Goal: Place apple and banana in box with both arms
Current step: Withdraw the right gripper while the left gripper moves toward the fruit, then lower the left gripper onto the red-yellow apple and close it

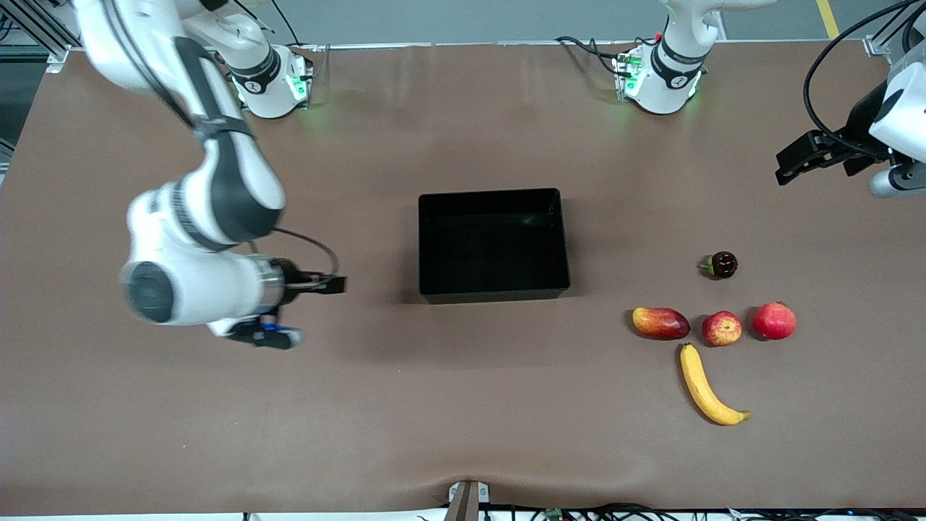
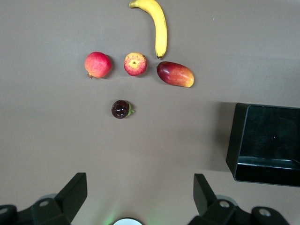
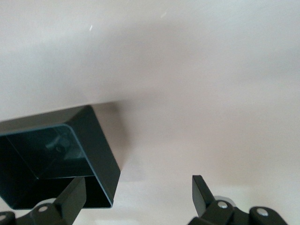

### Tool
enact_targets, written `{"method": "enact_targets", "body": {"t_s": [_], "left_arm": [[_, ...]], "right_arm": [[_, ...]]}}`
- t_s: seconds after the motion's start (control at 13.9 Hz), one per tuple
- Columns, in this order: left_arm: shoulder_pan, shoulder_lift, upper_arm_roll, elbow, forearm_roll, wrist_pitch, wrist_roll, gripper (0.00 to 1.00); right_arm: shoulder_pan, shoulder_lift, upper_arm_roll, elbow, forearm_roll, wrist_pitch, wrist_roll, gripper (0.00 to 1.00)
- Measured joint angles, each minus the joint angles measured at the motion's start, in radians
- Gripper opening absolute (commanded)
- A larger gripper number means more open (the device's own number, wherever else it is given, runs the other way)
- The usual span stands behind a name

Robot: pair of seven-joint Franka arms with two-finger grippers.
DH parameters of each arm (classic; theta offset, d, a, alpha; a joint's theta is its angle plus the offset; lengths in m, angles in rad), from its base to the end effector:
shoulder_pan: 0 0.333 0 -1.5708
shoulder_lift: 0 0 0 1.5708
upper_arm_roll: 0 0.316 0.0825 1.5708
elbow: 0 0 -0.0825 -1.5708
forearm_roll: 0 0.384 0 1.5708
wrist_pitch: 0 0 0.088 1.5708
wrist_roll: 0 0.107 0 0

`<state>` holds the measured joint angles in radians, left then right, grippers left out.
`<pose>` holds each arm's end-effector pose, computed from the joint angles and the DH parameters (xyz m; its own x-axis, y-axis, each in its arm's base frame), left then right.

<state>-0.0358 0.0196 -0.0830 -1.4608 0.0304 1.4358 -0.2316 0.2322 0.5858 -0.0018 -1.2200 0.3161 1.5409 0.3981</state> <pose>0.5434 -0.0607 0.6534 0.9925 0.1166 -0.0367 0.1152 -0.9926 -0.0381 0.6681 0.1920 0.4205 0.9214 -0.1536 -0.3569 -0.2281 -0.9574 -0.1769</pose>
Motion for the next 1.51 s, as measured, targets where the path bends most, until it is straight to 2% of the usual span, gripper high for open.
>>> {"method": "enact_targets", "body": {"t_s": [0.22,0.5,0.65,0.94,1.23,1.37,1.51], "left_arm": [[0.002,0.000,0.002,-0.002,0.000,-0.001,0.000,1.00],[0.016,0.010,0.009,-0.016,0.000,0.003,0.000,1.00],[0.032,0.033,0.010,-0.031,0.001,0.037,0.000,1.00],[0.055,0.082,0.011,-0.130,0.003,0.220,0.001,1.00],[0.097,0.132,0.012,-0.276,0.007,0.452,0.004,1.00],[0.113,0.178,0.012,-0.337,0.007,0.572,0.015,1.00],[0.114,0.252,0.011,-0.352,0.007,0.667,0.015,1.00]], "right_arm": [[-0.096,-0.037,-0.005,0.052,-0.027,-0.153,-0.015,1.00],[-0.143,-0.087,-0.008,0.133,-0.214,-0.269,-0.034,1.00],[-0.170,-0.115,-0.010,0.139,-0.244,-0.332,-0.084,1.00],[-0.259,-0.237,-0.011,0.148,-0.251,-0.413,-0.153,1.00],[-0.274,-0.399,-0.004,0.073,-0.350,-0.419,-0.225,1.00],[-0.275,-0.433,-0.004,0.037,-0.365,-0.409,-0.225,1.00],[-0.283,-0.449,-0.007,-0.006,-0.367,-0.356,-0.242,1.00]]}}
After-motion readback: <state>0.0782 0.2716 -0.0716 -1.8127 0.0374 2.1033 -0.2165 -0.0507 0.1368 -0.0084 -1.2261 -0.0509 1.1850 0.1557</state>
